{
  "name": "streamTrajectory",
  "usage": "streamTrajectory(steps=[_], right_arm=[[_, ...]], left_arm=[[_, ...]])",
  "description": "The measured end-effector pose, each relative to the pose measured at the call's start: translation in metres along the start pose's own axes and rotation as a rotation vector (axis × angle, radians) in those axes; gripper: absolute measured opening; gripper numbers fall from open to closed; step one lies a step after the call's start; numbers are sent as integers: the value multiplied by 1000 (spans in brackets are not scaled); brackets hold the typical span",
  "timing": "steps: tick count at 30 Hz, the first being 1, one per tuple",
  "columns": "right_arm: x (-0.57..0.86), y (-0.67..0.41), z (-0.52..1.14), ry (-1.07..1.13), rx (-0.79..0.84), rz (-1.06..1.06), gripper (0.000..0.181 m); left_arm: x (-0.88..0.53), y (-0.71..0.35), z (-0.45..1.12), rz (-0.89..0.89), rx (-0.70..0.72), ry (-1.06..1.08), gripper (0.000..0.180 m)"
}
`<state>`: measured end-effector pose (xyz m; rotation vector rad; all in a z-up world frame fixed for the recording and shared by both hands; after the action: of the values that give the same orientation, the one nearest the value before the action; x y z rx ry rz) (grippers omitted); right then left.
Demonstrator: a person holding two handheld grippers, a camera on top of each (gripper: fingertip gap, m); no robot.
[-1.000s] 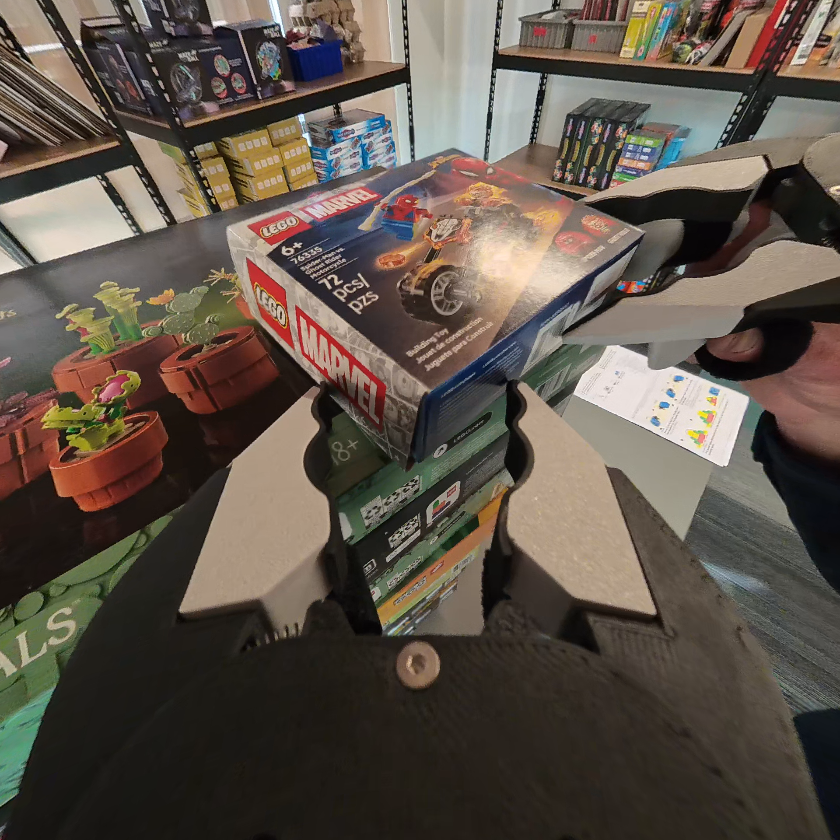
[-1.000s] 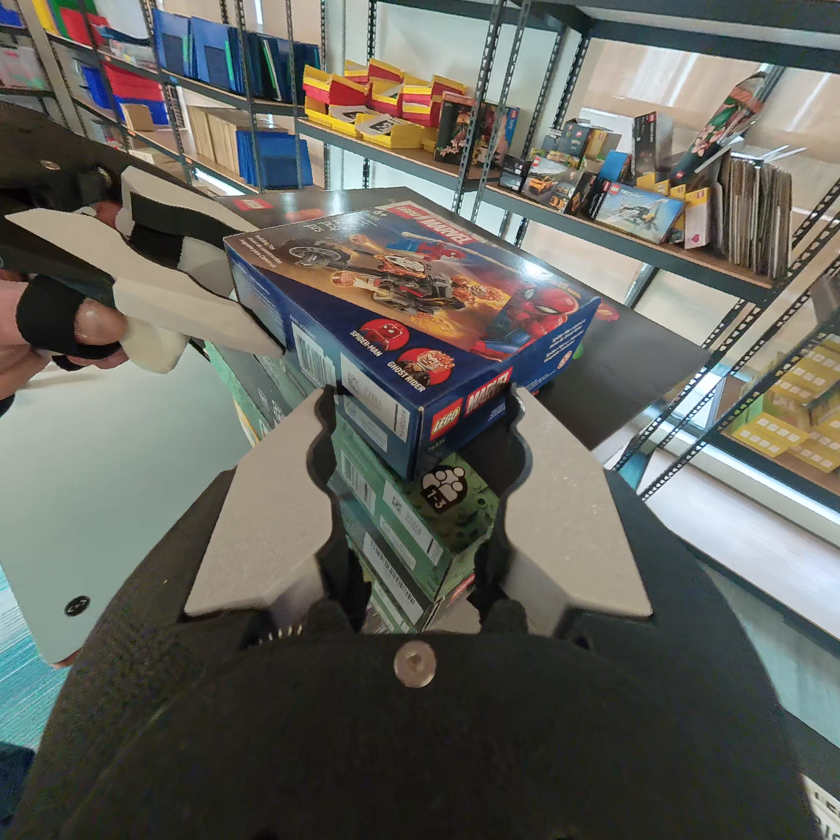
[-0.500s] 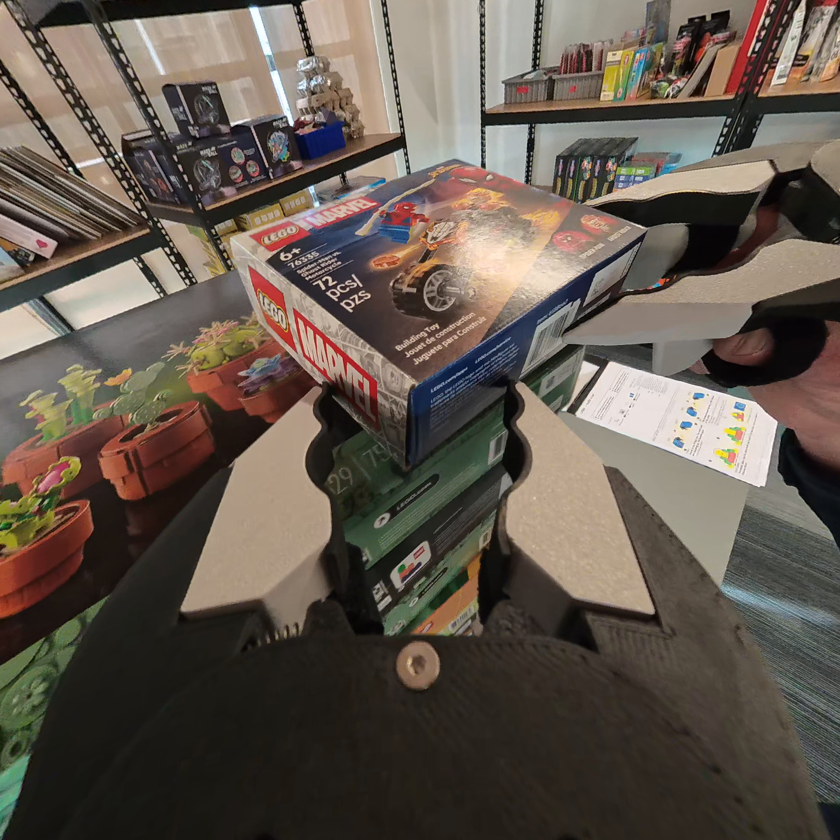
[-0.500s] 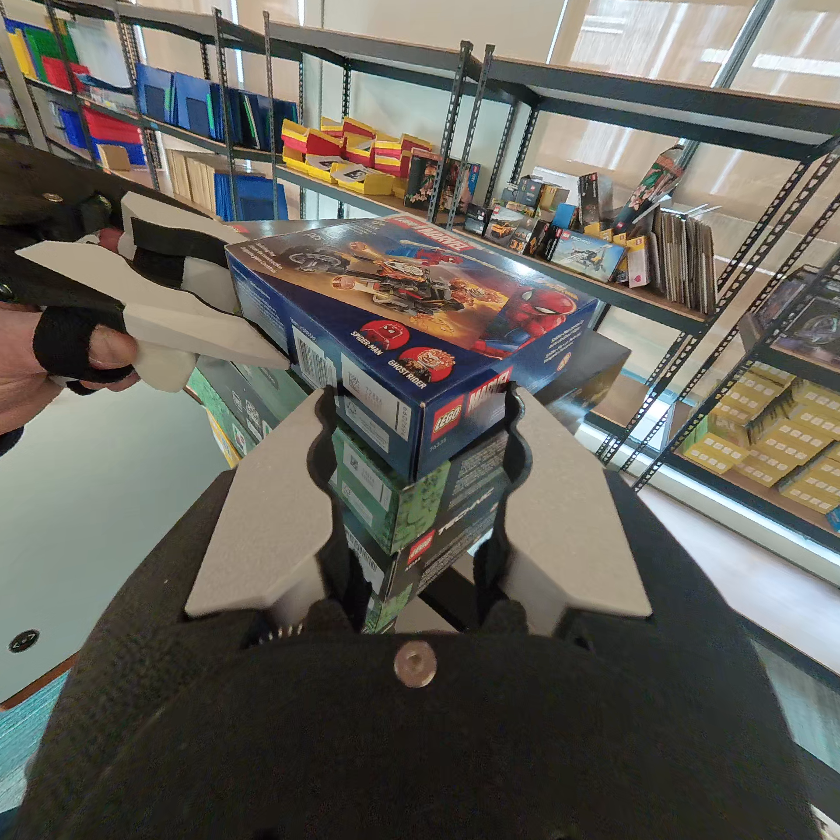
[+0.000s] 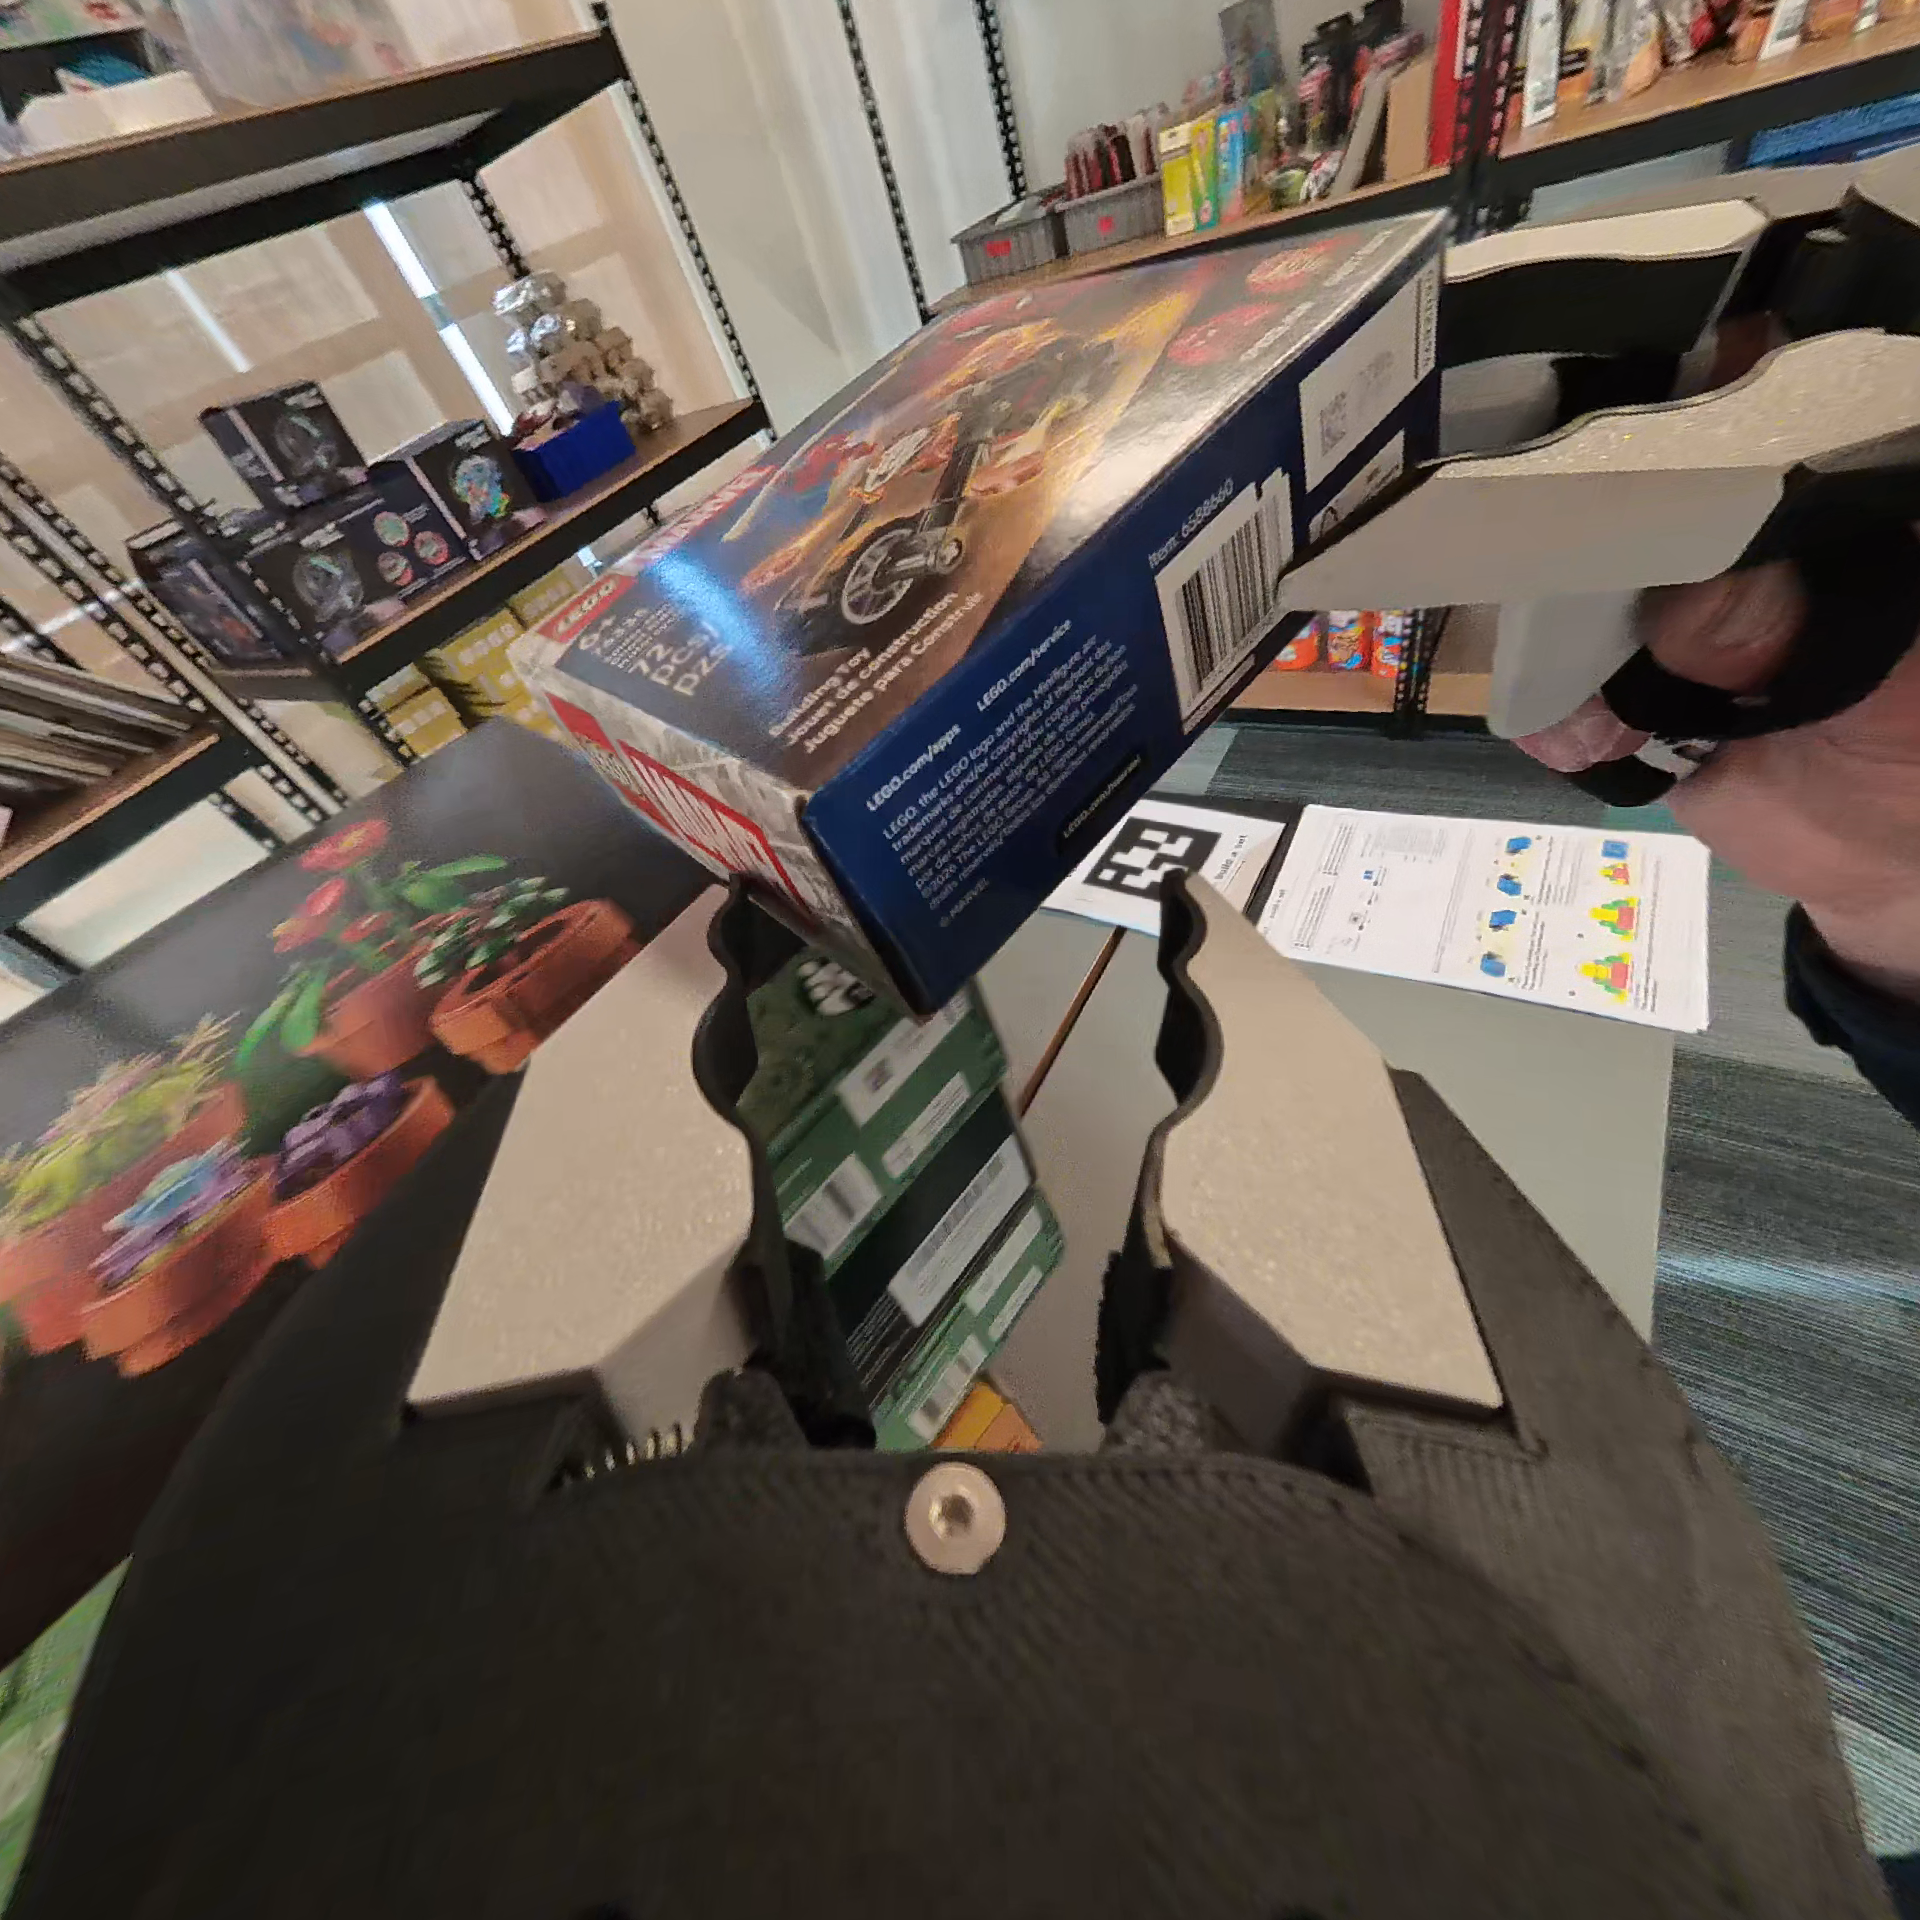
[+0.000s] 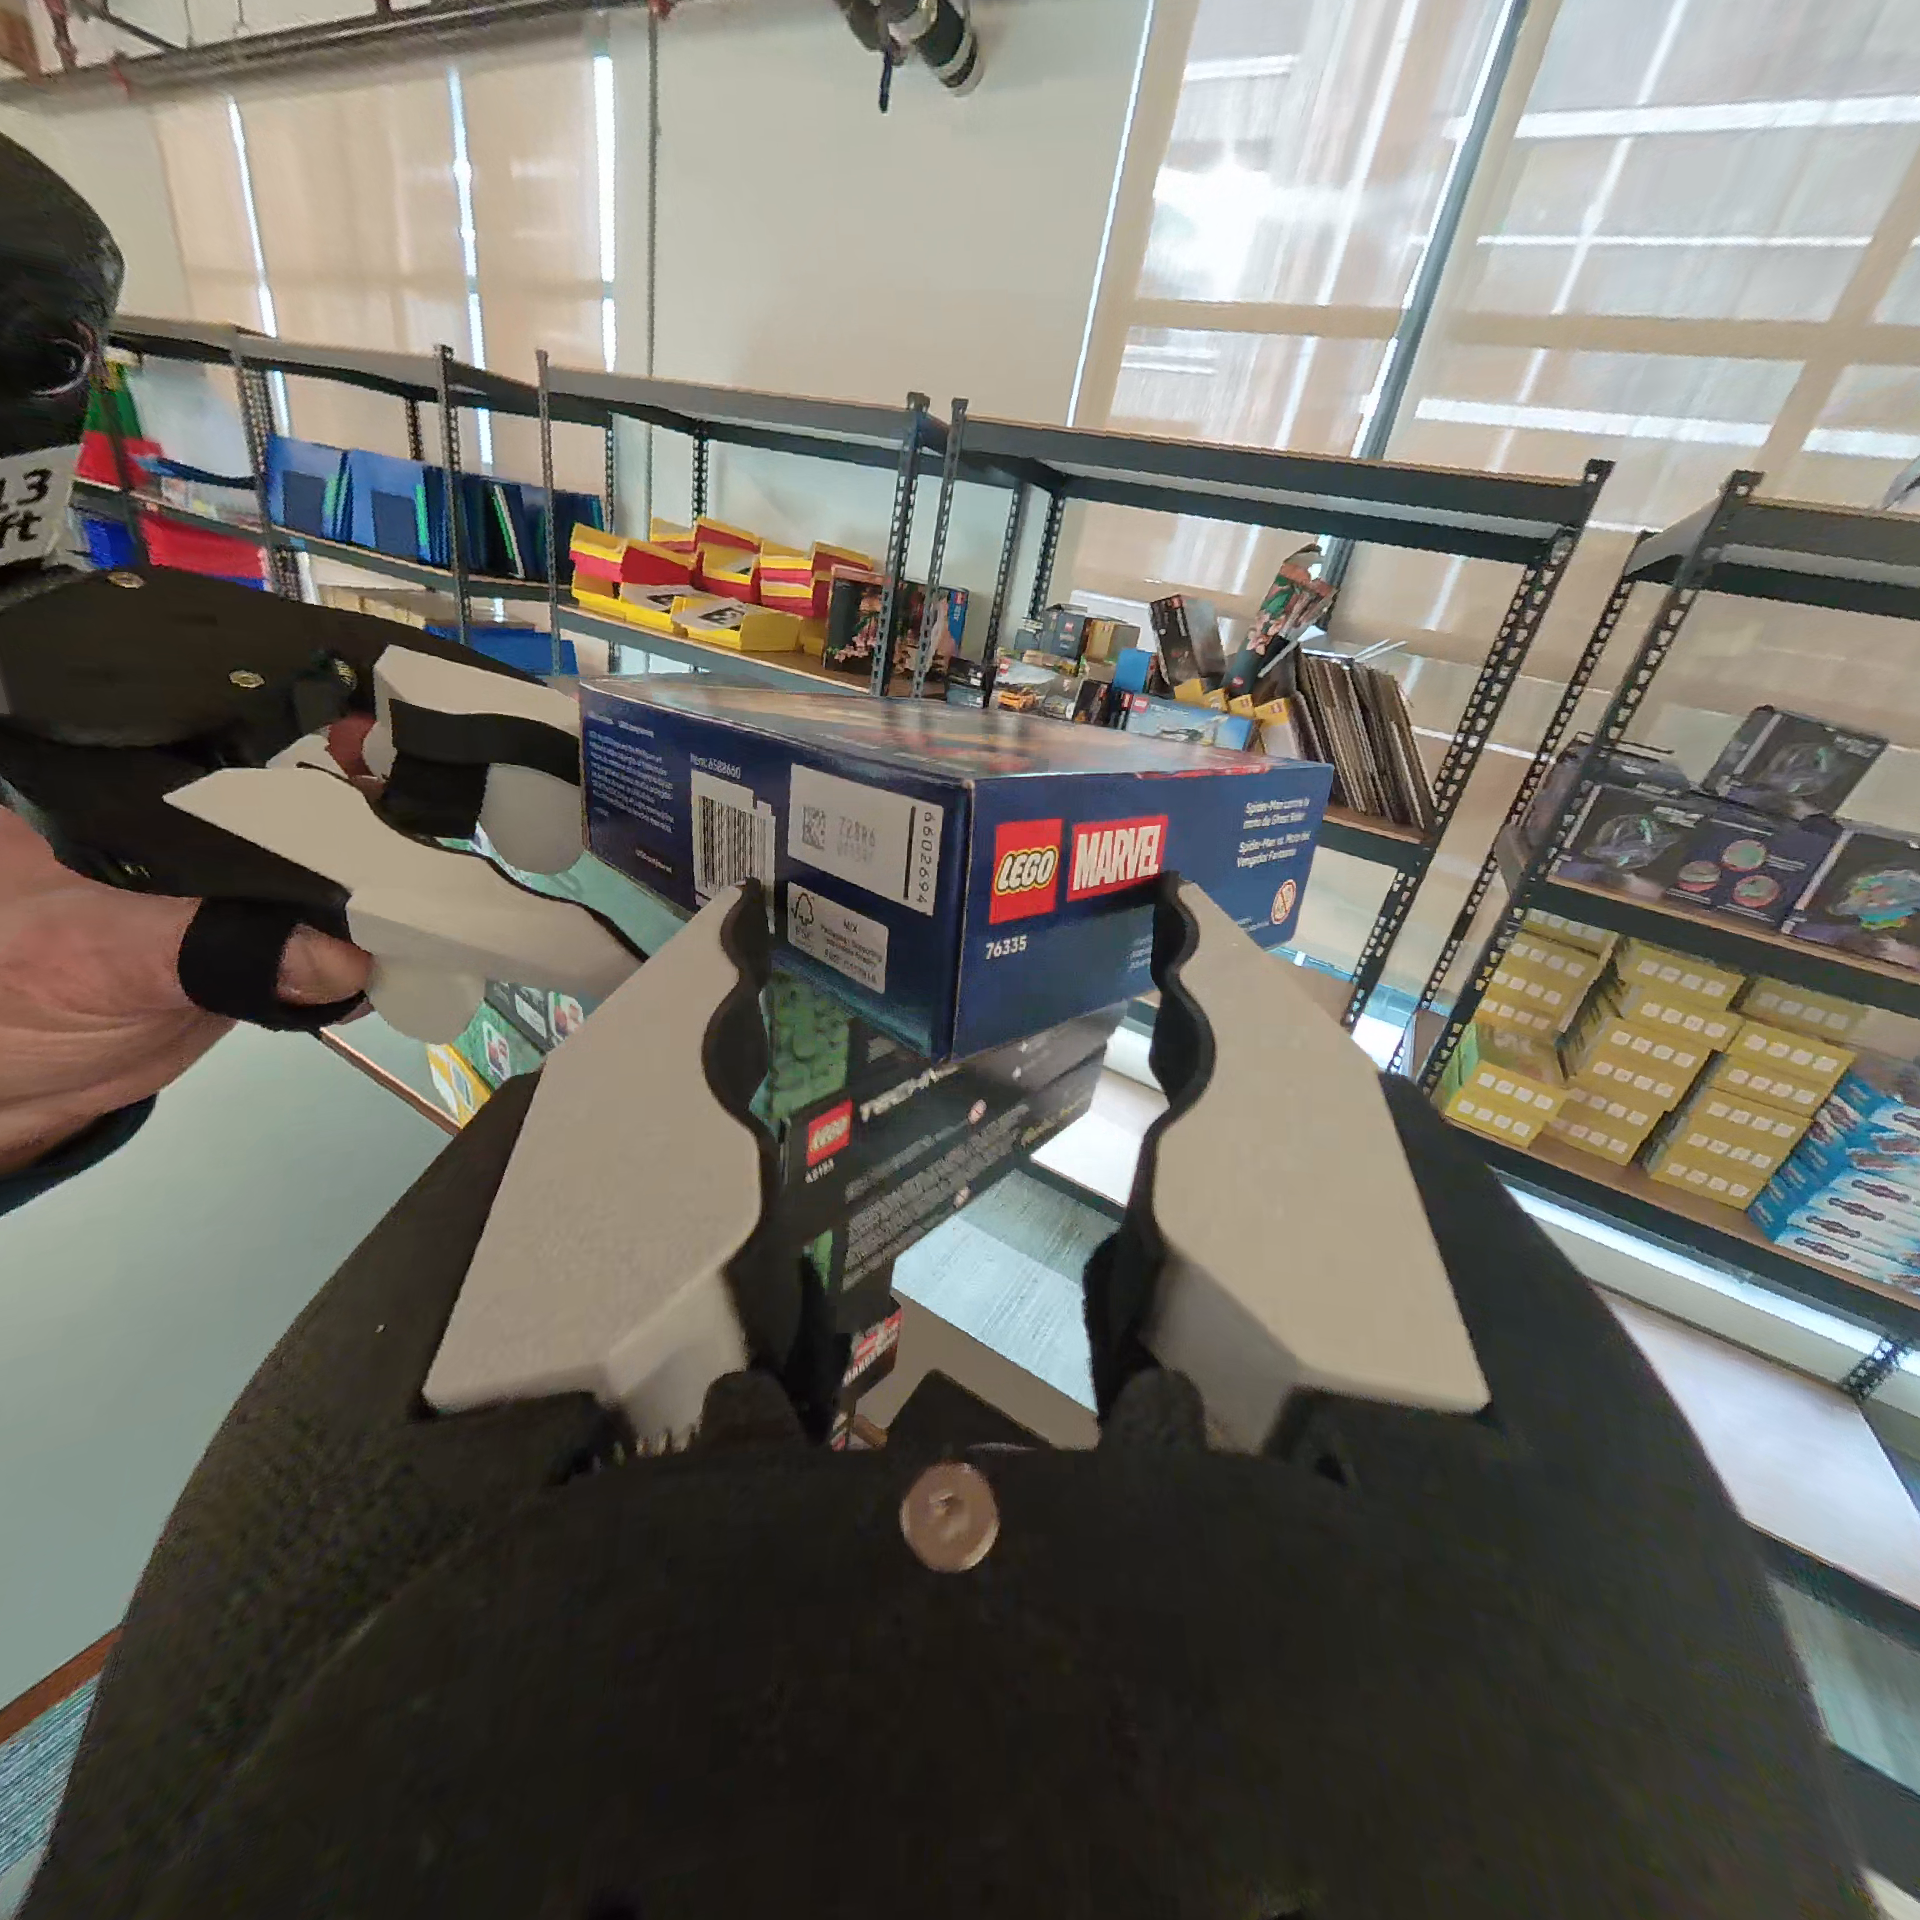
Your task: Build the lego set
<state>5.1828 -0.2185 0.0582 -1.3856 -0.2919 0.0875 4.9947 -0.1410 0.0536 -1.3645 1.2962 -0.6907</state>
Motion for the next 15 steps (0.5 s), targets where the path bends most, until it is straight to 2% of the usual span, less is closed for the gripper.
streamTrajectory(steps=[15], right_arm=[[38, 38, -88, 185, -13, -53, 73]], left_arm=[[52, -6, 68, 82, 74, 159, 67]])
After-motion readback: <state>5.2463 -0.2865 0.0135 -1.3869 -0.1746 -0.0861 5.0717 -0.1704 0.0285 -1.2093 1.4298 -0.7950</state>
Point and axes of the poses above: each gripper's, where its closed fingertips meet, z out along the fingers, y out of its underside, x = y × z across the jaws, the point moved 10 cm from there along -z, back along the fingers, and after that the axes turned 8 degrees about y, right-handed, at the moved point
